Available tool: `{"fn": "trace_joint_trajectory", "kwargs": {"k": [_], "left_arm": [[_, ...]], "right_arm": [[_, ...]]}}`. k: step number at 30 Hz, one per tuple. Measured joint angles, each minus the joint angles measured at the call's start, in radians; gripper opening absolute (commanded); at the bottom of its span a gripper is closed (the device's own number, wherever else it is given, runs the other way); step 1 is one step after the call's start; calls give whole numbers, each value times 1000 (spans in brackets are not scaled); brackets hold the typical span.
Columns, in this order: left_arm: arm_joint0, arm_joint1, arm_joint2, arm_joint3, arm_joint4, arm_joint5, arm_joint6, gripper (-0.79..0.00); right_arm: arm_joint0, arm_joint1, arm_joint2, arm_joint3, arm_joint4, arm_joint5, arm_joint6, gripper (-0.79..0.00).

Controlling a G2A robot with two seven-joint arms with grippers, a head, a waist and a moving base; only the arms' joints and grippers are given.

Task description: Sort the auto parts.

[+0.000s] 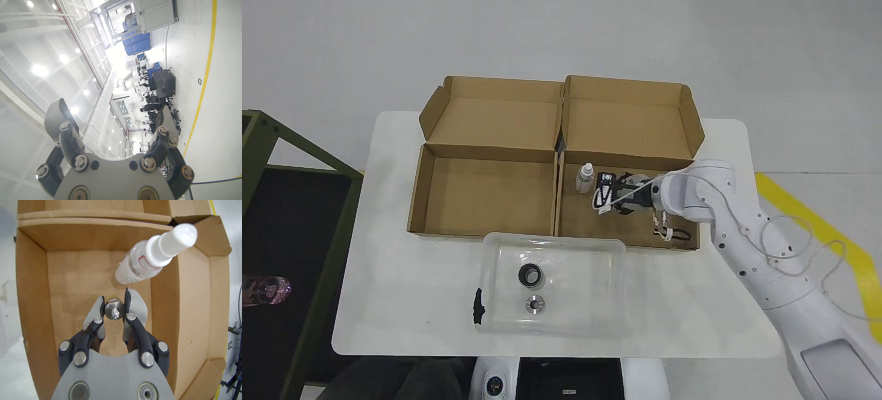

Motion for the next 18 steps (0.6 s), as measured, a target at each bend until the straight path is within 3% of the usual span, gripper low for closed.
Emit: {"fn": "trace_joint_trajectory", "kwargs": {"k": [12,14,15,18], "left_arm": [[0,0,0,0,0,0,0,0],[0,0,0,0,0,0,0,0],[0,0,0,0,0,0,0,0],[0,0,0,0,0,0,0,0]], "right_arm": [[48,-27,-64,87,-29,23,-2,-782],[52,-30,-70,96,-32,23,-6,-745],[54,-31,-72,99,-32,24,-8,-683],[56,-34,-75,105,-32,23,-10,-597]]}}
